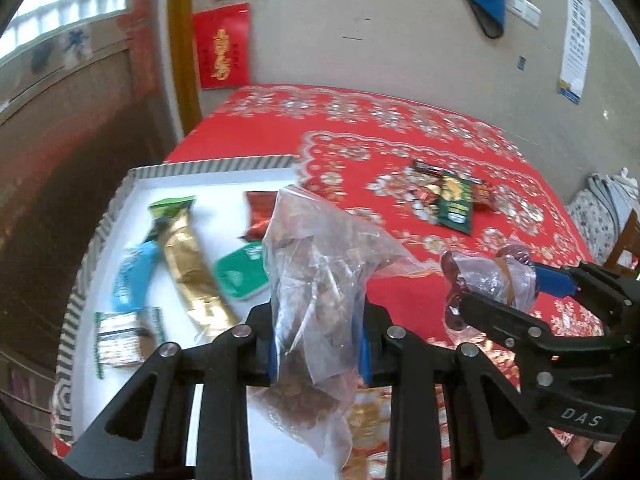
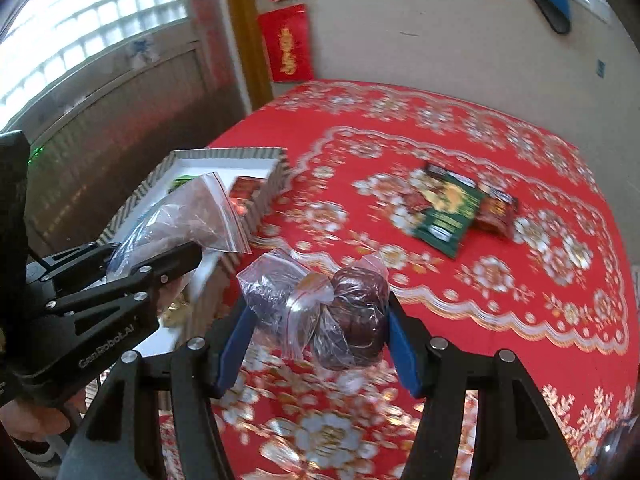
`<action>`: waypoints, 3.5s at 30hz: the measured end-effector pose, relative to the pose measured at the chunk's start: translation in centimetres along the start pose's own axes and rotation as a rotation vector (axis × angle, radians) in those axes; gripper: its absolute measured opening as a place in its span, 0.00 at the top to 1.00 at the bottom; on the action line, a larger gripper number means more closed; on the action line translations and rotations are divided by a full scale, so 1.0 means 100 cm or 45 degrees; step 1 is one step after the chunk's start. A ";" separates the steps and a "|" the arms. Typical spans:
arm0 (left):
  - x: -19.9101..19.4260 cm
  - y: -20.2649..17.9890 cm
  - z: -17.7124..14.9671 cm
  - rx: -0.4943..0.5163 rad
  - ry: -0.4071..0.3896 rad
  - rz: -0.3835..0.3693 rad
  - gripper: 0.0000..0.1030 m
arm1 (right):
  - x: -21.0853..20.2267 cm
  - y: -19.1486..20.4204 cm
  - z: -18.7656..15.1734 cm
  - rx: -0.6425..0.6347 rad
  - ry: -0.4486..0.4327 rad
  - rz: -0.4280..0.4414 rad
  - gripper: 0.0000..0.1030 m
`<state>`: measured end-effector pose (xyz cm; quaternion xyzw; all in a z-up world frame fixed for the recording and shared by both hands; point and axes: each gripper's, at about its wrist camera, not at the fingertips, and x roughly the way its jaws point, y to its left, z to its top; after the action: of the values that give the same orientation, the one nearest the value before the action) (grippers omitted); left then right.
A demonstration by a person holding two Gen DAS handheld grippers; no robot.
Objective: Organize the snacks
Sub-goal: 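Lower the clear bag and candy bags into the box and open both tools, then move both tools back toward the remaining snacks on the cloth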
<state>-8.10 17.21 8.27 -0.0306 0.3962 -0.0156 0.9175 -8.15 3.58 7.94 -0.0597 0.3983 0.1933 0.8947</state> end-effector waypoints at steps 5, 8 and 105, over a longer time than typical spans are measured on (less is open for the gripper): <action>-0.005 0.025 -0.005 -0.037 0.001 0.040 0.70 | 0.006 0.024 0.005 -0.057 0.012 0.036 0.40; -0.011 0.040 -0.009 -0.055 -0.002 0.064 0.70 | 0.010 0.039 0.007 -0.092 0.020 0.057 0.40; 0.191 -0.186 0.088 0.199 0.271 -0.214 0.13 | 0.026 -0.241 0.008 0.327 0.123 -0.233 0.23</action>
<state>11.33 -1.96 1.74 0.0096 0.4847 -0.1264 0.8654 3.45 -17.60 5.43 0.0098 0.4551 0.0553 0.8887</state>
